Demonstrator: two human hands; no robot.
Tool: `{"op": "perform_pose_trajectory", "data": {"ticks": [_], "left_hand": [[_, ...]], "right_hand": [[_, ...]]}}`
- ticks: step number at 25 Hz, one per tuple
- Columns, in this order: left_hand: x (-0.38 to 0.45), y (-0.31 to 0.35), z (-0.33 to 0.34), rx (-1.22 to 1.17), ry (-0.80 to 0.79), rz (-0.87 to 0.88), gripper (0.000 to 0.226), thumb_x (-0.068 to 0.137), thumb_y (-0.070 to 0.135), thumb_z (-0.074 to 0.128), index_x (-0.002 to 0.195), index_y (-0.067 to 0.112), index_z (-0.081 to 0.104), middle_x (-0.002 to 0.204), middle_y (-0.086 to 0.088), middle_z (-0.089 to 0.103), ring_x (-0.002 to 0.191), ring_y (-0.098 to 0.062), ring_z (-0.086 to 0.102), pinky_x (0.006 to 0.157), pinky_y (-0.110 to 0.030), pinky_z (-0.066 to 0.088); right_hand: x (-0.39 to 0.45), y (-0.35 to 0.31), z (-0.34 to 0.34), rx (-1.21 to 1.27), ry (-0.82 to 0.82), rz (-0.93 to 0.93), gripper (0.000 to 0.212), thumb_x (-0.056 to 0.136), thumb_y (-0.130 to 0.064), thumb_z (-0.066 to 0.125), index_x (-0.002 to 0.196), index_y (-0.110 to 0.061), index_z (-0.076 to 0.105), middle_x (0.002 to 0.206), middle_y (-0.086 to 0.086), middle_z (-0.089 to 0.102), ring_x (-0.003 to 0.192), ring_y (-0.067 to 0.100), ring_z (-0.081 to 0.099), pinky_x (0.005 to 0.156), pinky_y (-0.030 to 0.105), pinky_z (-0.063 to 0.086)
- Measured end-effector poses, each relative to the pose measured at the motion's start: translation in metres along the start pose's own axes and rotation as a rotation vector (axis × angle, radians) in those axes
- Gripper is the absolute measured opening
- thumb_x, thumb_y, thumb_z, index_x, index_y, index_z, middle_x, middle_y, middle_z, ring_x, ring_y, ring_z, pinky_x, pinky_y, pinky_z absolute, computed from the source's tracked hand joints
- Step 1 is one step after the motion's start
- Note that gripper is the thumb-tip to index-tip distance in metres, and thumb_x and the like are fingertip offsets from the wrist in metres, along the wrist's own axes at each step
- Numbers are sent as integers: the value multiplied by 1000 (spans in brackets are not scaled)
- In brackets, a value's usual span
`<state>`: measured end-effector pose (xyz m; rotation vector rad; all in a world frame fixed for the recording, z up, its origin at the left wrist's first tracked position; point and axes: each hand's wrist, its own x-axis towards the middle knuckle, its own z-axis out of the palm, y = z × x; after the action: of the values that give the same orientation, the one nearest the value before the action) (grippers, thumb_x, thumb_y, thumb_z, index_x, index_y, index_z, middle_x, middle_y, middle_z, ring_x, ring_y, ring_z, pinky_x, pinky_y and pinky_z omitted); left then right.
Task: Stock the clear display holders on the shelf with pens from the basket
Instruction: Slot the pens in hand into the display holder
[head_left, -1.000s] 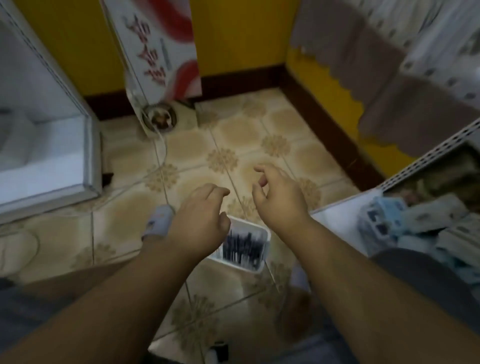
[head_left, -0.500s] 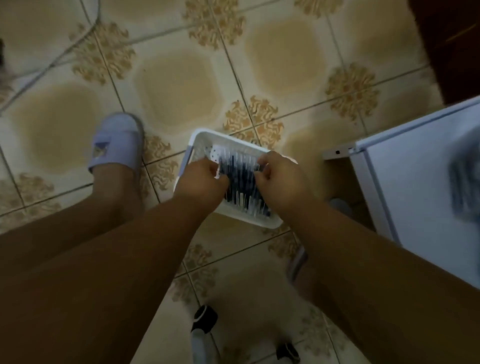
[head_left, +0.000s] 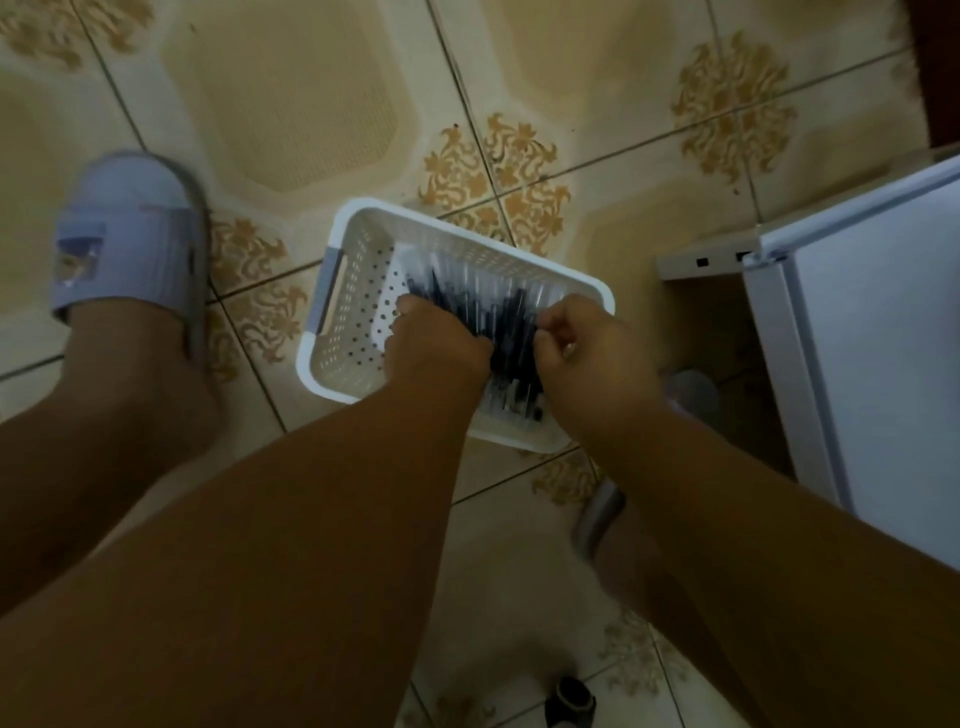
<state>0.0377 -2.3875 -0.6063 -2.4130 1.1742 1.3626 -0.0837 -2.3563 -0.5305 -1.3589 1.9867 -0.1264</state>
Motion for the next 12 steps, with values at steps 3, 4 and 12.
{"op": "perform_pose_trajectory", "data": {"ticks": [3, 4, 12], "left_hand": [[9, -7, -9, -108, -20, 41, 66, 82, 27, 74, 131, 2, 38, 116, -16, 60, 102, -35, 61, 71, -35, 44], [9, -10, -16, -125, -18, 71, 58, 82, 25, 73, 127, 2, 43, 112, -15, 61, 100, -34, 62, 70, -34, 44], [-28, -34, -91, -151, 11, 149, 27, 81, 22, 68, 104, 17, 54, 83, 1, 57, 76, -22, 58, 69, -33, 52]], "right_hand": [[3, -2, 5, 0, -29, -22, 11, 97, -19, 51, 102, -17, 61, 77, -2, 62, 65, 14, 56, 62, 32, 48], [5, -4, 6, -6, -37, -37, 11, 98, -20, 51, 102, -17, 60, 76, -1, 61, 62, 12, 54, 60, 31, 45], [31, -36, 42, -85, -216, -73, 17, 98, -22, 54, 109, -11, 61, 98, 12, 66, 89, 29, 61, 76, 37, 52]]}}
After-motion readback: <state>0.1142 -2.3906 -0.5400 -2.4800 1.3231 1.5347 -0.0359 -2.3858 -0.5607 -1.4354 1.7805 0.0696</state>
